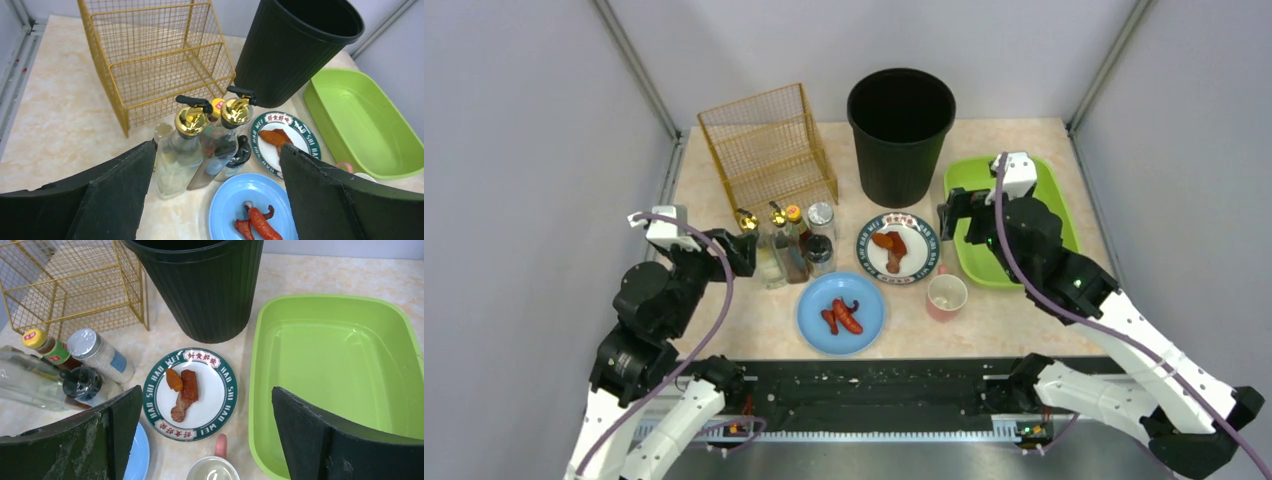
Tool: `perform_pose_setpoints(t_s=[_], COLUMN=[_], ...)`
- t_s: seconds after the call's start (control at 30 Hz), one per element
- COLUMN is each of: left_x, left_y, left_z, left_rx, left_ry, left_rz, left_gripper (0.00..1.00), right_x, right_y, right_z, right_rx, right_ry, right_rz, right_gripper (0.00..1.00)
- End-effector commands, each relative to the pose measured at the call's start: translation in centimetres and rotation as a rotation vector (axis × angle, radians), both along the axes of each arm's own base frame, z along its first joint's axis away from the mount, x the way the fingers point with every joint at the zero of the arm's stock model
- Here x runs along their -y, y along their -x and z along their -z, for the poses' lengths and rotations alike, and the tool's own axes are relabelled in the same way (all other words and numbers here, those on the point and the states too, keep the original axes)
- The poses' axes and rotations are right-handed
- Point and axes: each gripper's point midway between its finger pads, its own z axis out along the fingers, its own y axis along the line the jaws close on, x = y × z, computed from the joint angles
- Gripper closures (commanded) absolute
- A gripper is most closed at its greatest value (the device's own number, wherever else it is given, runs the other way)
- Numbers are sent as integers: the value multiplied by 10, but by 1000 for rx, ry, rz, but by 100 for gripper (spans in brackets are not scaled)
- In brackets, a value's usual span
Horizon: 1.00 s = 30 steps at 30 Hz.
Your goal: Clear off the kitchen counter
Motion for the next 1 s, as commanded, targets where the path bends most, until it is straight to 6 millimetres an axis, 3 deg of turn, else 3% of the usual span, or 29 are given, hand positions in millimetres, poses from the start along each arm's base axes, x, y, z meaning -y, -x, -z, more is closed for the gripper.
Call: perform_pose_setpoints(t_s=[0.0, 0.23, 0.47, 0.67, 0.97], left_x=[-11, -21, -17, -19, -16], left_y=[-5, -15, -31, -44, -67], left_z=[9, 31, 58, 68, 84], left_rx=[-31, -86, -157, -169, -207], left_ry=[-14, 1, 17, 32, 33], left_rz=[-71, -165, -208, -263, -318], left_gripper=[1, 1, 7, 17, 29], right_x=[0, 2, -14, -32, -39], right_y=[12, 28, 23, 24, 27], right_z=[-11, -9, 12, 24, 29], right_rx=[74, 155, 78, 47, 30], right_ry=[-47, -64, -27, -42, -53], right_rz=[-64, -140, -190, -259, -297], right_gripper=[1, 1, 5, 6, 6])
